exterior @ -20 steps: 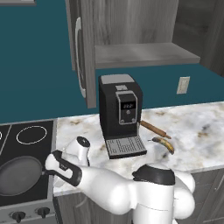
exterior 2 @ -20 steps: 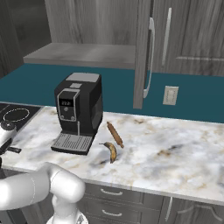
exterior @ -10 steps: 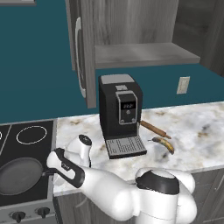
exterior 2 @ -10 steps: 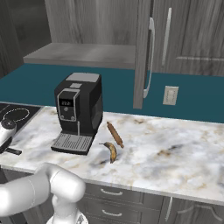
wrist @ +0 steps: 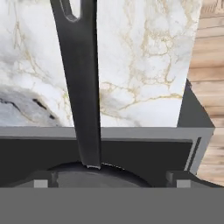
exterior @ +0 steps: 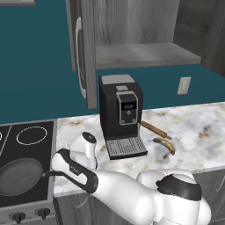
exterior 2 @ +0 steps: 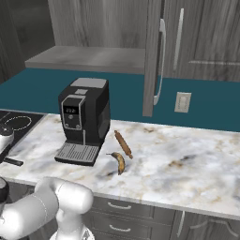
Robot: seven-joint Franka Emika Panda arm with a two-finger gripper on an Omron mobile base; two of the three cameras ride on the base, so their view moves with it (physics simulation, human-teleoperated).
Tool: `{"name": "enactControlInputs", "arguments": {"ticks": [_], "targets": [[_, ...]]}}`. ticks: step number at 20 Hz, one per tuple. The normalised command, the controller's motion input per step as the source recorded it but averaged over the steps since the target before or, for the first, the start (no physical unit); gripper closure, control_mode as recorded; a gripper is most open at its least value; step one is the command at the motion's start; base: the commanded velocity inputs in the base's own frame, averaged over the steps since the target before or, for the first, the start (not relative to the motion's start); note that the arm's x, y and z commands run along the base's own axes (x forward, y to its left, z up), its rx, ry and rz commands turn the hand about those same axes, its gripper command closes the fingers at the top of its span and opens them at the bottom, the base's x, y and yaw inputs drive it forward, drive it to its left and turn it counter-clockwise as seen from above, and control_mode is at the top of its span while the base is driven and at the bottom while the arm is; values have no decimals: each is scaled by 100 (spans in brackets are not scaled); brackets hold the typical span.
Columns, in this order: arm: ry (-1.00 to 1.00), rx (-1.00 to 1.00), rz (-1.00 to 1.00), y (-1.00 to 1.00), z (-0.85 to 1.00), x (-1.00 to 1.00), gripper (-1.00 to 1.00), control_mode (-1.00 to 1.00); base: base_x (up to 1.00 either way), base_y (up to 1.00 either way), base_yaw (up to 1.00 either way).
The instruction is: Pick the pan from the cabinet and place it on the stove. Then turn on the stove burner for the pan.
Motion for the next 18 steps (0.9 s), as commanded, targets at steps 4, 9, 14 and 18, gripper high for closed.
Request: {"name": "enactControlInputs", "arguments": {"ticks": [4, 9, 14, 18], "targets": [[-6, 0, -6, -20, 6, -55, -100, -100, 0, 0, 0], [-17, 0, -6, -16, 18, -82, -100, -100, 0, 0, 0], [-20, 0, -5, 0, 33, -95, -100, -100, 0, 0, 0], [-11, -4, -9, 4, 13, -93, -100, -100, 0, 0, 0]]}}
